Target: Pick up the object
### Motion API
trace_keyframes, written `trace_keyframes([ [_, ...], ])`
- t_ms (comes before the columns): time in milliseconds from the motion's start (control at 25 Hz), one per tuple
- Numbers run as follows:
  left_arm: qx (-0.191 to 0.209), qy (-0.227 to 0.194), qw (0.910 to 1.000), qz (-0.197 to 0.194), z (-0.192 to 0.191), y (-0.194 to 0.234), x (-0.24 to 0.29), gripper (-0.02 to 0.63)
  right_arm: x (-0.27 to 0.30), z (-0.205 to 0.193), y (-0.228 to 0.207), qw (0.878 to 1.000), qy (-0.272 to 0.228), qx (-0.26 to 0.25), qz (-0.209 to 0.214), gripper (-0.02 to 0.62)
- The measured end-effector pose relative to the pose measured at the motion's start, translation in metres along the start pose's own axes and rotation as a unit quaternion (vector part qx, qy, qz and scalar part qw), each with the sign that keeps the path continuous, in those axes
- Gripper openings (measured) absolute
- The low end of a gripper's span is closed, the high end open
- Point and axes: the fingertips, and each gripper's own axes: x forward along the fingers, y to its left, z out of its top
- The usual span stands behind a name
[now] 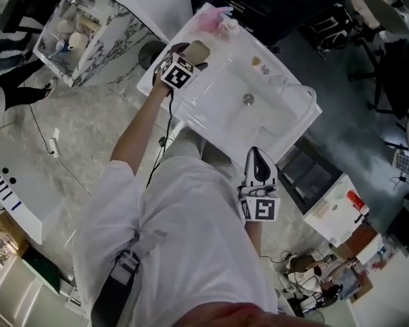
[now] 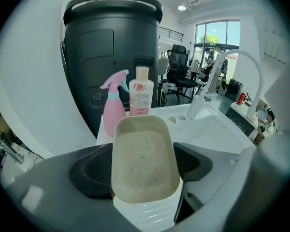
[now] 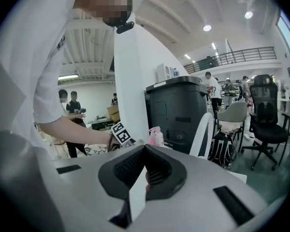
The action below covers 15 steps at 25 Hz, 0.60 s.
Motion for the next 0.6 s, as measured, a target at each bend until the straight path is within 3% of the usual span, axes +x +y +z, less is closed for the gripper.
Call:
trace_keyframes([
  [320,0.019,-0.114,0.9926,0.036,0.055,-0.010,-0.108,0.382,0.019,0.018,0.014,0.998,-0.028,-0.032,0.054,0.003],
  [600,0.008,-0.214,0.9752,0.057,0.104,-0.033,-0.195,0.382,0.028,0.038,0.028,0.993,-0.054,-0.063,0.083,0.003],
])
